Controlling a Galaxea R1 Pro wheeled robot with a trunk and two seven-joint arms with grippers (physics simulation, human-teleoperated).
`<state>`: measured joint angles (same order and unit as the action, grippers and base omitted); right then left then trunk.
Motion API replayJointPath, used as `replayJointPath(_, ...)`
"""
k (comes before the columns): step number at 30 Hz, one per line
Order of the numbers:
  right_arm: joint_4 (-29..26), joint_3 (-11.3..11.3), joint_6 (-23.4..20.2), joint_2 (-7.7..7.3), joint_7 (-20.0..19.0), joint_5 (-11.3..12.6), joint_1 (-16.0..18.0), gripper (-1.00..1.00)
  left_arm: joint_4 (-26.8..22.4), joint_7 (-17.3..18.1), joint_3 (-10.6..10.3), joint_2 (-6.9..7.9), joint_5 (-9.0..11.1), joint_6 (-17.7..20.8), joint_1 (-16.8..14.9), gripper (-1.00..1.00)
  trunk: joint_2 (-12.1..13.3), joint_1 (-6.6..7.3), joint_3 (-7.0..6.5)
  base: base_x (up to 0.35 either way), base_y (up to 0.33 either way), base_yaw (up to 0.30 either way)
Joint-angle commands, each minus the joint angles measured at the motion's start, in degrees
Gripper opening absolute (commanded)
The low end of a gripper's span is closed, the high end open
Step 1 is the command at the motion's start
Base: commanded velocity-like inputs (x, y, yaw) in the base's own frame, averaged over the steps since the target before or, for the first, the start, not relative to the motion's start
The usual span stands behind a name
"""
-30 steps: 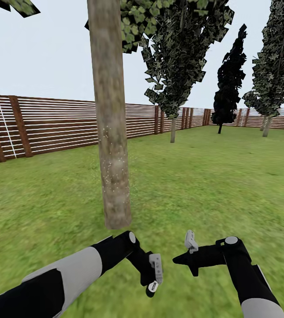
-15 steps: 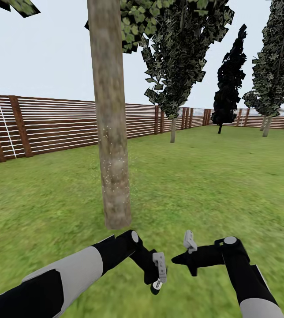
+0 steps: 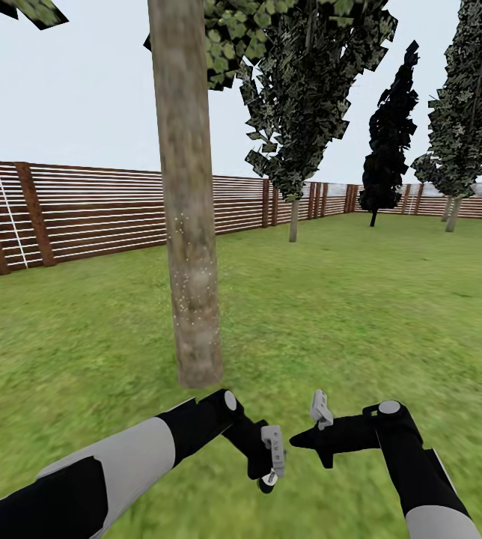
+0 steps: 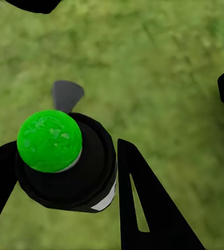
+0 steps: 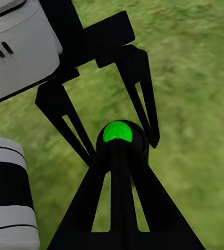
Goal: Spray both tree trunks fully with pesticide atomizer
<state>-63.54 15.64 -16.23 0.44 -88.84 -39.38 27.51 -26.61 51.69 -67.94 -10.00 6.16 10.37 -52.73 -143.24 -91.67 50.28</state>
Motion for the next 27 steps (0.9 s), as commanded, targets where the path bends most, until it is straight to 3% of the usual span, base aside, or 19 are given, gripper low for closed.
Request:
replayJointPath(1, 0.0, 0.0, 0.0, 0.0, 0.0, 0.0, 0.0, -1.0, -0.1, 0.0, 0.0, 0.0, 0.0, 0.0, 0.0, -1.0, 0.0, 0.0, 0.0, 0.0, 0.0, 0.0)
replayJointPath(27, 0.0, 0.0, 0.1, 0.0, 0.1, 0.0, 0.0, -1.0, -2.2, 1.8, 0.1, 0.0, 0.0, 0.1, 0.0, -1.0, 0.0, 0.0, 0.0, 0.0, 0.0, 0.0)
